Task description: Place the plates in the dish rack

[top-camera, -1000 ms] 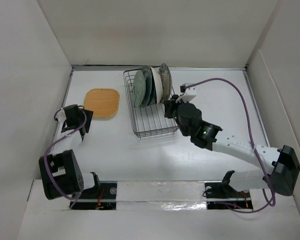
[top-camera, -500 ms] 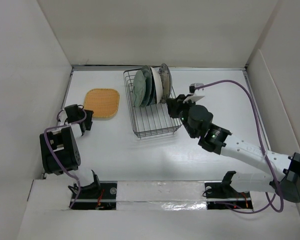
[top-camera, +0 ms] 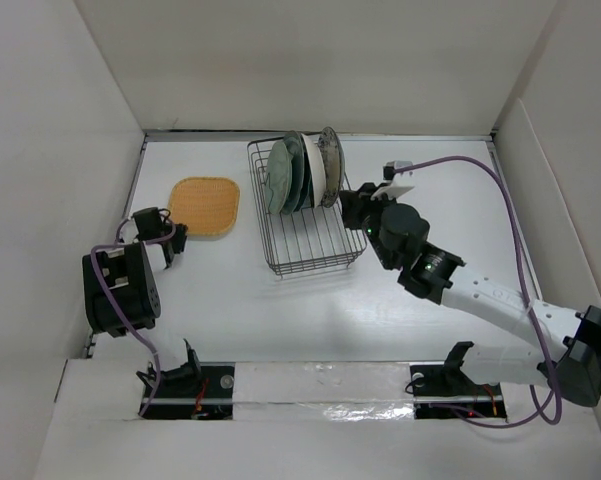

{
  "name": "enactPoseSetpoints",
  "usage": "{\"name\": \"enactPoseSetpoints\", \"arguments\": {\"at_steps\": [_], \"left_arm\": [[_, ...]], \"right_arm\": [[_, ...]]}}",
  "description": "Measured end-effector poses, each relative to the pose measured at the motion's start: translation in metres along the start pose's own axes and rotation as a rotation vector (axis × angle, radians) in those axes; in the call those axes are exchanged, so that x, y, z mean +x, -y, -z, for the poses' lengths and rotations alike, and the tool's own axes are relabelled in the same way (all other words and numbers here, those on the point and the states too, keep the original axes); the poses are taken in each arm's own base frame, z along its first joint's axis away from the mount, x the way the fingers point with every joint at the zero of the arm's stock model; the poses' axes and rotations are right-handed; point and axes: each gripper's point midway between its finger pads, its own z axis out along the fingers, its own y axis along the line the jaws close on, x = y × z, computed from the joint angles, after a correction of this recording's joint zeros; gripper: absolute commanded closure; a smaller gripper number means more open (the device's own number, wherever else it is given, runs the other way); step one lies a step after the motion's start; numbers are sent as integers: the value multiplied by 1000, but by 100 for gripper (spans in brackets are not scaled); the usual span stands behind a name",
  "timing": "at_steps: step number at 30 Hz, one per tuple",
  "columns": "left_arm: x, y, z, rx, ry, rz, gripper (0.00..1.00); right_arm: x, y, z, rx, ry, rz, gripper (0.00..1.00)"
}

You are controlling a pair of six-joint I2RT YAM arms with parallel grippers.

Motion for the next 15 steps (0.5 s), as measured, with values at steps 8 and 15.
{"name": "enactPoseSetpoints", "arguments": {"at_steps": [8,15], "left_arm": [[-6,21,-3,87,29,-11,100],[-14,44,29,157,55,-97,100]], "right_arm": [[-17,10,2,16,35,-10,81],[-31,8,4,-26,49,-26,49]]}}
